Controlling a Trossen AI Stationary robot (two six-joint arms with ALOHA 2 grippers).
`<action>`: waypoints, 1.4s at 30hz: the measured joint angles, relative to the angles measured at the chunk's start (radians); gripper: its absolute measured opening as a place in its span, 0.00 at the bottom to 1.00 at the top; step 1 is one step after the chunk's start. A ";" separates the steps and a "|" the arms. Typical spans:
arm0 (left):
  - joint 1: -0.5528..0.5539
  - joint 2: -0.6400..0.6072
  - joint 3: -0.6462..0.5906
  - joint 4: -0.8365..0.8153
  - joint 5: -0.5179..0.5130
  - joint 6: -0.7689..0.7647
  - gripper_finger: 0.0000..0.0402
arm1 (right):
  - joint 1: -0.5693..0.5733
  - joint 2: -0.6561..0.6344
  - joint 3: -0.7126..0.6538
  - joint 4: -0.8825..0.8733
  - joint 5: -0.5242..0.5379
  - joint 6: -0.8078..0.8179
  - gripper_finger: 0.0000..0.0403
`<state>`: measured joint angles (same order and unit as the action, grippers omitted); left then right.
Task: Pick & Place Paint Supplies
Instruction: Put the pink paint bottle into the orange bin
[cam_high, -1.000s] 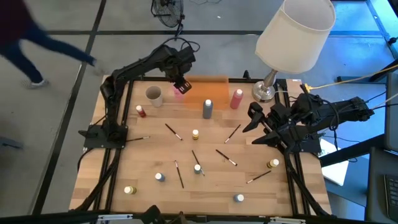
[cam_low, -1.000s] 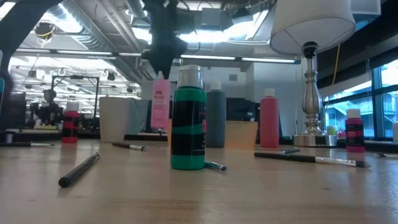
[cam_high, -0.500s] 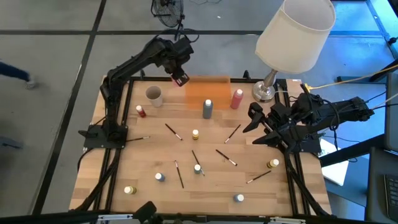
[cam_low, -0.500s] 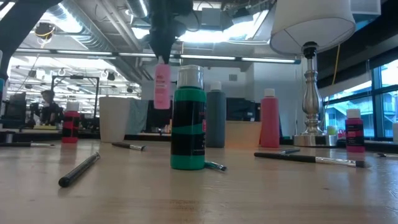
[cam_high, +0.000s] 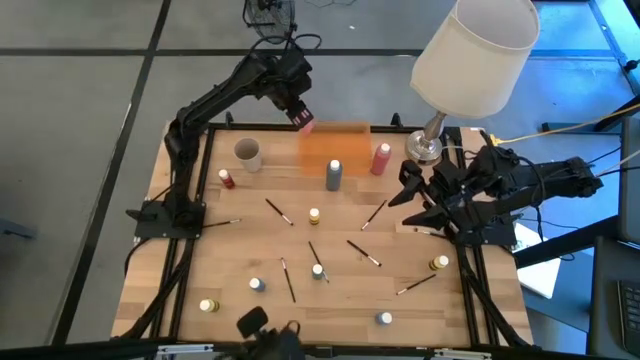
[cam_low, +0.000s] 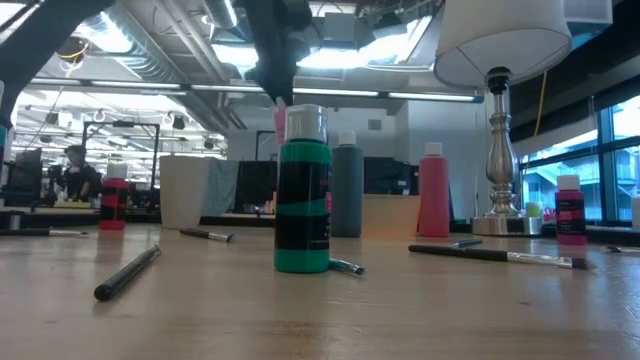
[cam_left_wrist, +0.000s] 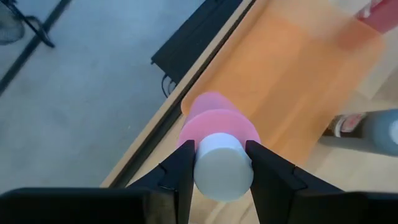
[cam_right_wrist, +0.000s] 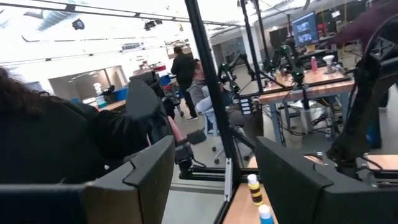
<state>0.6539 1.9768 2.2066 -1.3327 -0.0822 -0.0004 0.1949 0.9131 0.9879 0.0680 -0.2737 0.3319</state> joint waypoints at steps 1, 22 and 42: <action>0.012 0.012 0.000 0.004 0.019 0.006 0.30 | -0.008 0.000 0.005 0.000 0.000 0.000 0.56; 0.081 0.174 0.000 0.069 0.094 0.169 0.30 | -0.161 0.005 0.030 -0.038 0.003 0.007 0.55; 0.087 0.231 0.000 0.103 0.079 0.224 0.33 | -0.246 0.005 0.030 -0.050 -0.071 0.026 0.53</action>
<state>0.7410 2.2074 2.2070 -1.2294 -0.0029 0.2234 -0.0508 0.9180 1.0180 0.0178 -0.3449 0.3581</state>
